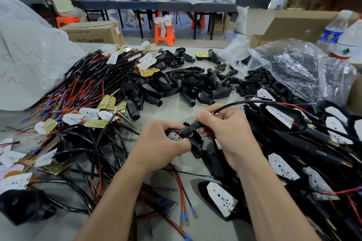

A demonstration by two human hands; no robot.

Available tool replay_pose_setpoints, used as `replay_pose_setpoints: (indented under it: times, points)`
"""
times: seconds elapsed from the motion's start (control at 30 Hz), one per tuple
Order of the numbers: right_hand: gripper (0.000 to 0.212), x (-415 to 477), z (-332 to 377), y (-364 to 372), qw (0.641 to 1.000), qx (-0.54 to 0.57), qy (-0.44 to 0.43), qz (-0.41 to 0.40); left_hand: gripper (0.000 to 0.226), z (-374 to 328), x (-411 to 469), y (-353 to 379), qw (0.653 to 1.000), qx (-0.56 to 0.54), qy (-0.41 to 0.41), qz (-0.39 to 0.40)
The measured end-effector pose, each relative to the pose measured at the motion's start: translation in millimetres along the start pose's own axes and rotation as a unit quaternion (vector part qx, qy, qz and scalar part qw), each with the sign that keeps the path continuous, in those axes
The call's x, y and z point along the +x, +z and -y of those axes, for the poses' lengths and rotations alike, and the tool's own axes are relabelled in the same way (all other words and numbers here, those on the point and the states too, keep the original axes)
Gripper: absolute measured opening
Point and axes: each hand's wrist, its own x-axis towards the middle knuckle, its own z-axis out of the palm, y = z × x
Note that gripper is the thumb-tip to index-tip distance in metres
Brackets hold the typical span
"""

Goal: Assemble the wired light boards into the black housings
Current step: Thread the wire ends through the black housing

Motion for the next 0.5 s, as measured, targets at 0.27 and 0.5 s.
replay_pose_setpoints:
  times: [0.27,0.5]
  points:
    - [0.008,-1,-1,2,1.0,0.0,-0.026,-0.008,0.022,-2,-2,4,0.999,-0.045,-0.027,0.013]
    - [0.01,-2,10,-8,0.996,-0.04,-0.059,0.053,0.024,-7,-3,-3,0.98,-0.165,-0.051,0.1]
